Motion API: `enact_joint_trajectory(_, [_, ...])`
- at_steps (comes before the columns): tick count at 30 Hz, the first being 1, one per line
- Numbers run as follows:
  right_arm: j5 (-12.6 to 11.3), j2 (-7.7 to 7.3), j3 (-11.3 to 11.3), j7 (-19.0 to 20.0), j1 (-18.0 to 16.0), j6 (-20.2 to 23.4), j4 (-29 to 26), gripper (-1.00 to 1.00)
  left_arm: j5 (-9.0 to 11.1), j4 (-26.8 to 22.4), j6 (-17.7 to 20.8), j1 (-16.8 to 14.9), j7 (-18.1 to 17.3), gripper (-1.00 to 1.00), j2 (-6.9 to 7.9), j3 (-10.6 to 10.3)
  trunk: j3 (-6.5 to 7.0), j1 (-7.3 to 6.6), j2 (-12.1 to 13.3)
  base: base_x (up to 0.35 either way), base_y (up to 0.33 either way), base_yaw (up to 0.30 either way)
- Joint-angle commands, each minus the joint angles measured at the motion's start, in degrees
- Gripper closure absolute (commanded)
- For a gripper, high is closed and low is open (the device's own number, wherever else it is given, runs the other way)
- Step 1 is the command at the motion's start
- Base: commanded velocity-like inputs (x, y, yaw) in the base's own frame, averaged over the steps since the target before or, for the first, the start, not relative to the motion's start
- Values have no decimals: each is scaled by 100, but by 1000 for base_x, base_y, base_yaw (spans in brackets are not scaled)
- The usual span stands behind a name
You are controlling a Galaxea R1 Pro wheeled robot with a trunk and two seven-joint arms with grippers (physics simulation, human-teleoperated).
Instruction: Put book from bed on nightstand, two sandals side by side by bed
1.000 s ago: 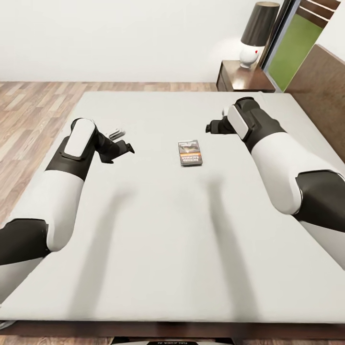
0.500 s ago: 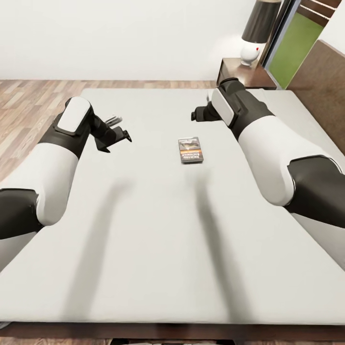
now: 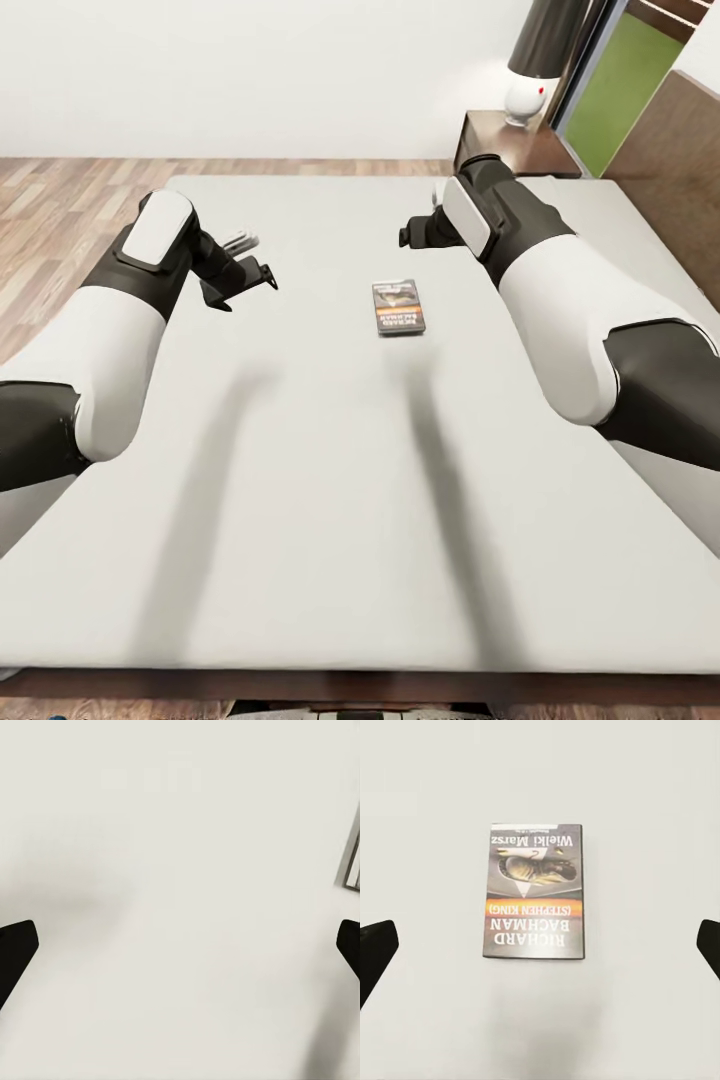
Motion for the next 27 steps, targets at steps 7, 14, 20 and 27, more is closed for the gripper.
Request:
enact_joint_trajectory(7, [-59, 0, 29, -50, -9, 20, 25, -100, 59, -4, 9, -8, 50, -100, 6, -31, -65, 0, -2, 0, 0, 0])
enact_joint_trajectory(14, [-59, 0, 37, -55, -6, 25, 44, -100, 73, -8, 9, -2, 48, -100, 12, -18, -127, 0, -2, 0, 0, 0])
enact_joint_trajectory(20, [-59, 0, 49, -57, 14, 27, 55, -100, 83, -7, 9, 20, 47, -100, 26, 10, -181, 0, -2, 0, 0, 0])
enact_joint_trajectory(27, [-59, 0, 55, -64, 34, 24, 63, -100, 88, -8, 9, 31, 47, -100, 35, 21, -243, 0, -2, 0, 0, 0])
